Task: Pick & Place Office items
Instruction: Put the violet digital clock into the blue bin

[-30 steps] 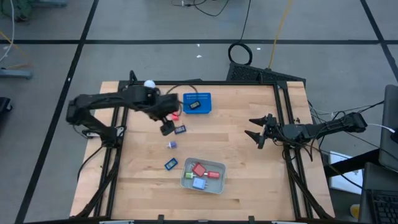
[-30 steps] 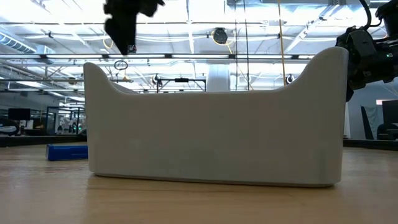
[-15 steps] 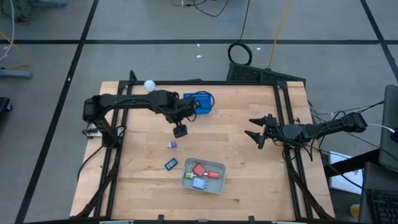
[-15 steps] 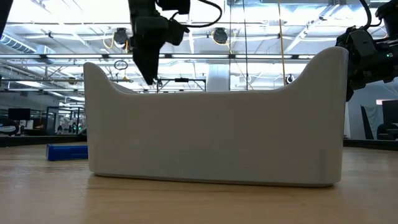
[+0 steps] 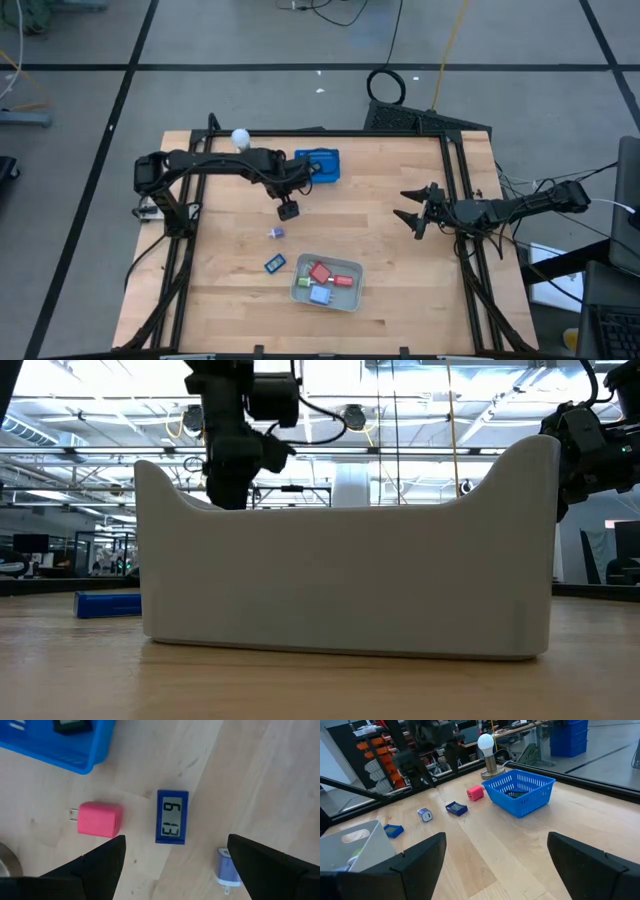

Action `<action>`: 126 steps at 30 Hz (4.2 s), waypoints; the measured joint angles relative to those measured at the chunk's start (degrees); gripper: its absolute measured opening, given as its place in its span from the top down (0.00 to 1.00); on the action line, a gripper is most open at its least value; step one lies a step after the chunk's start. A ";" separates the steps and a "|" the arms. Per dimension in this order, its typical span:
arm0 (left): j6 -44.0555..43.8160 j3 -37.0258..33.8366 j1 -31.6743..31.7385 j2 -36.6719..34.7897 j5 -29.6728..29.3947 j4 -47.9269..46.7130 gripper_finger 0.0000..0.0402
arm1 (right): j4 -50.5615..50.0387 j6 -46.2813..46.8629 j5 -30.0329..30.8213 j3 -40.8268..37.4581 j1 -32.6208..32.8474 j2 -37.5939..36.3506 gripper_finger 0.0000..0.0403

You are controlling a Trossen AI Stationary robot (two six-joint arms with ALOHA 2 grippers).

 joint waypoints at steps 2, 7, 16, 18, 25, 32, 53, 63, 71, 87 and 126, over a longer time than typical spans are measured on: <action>-0.02 -1.55 0.01 0.02 0.00 1.93 0.12 | 0.00 -0.16 0.02 0.00 0.00 0.00 0.16; 1.52 -4.07 -0.32 0.00 -0.15 8.07 0.12 | 0.07 -0.16 0.02 0.00 0.00 0.00 0.16; 5.38 -4.32 -0.32 0.00 -0.17 15.00 0.12 | 0.40 -0.16 0.02 0.00 0.00 0.00 0.16; 5.93 -4.32 -0.32 0.00 -0.57 15.08 0.12 | 0.42 -0.16 0.02 0.00 0.00 0.00 0.16; 6.99 -4.34 -0.23 0.00 -4.53 15.20 0.12 | 0.67 -0.16 0.04 0.00 -0.02 0.00 0.16; 6.99 -6.63 1.04 -0.03 -4.65 17.57 0.12 | 2.21 -0.53 0.07 0.00 0.00 0.00 0.16; 2.66 -15.92 -2.85 -0.02 -4.63 25.35 0.12 | 2.60 -1.68 0.04 0.00 -0.01 0.00 0.16; 1.53 -19.73 -3.23 -0.02 -4.47 28.36 0.12 | 2.64 -1.67 0.04 0.00 0.00 0.00 0.16; 1.81 -21.56 -3.12 -0.02 -2.54 31.82 0.12 | 3.74 -1.67 0.04 0.00 0.00 0.01 0.16; 5.05 -21.76 1.11 -0.02 1.55 34.09 0.12 | 3.96 -1.45 0.22 0.00 0.00 0.01 0.16; 1.81 -23.97 1.41 0.07 4.83 32.74 0.12 | 5.64 -1.86 1.55 0.02 -0.01 0.02 0.16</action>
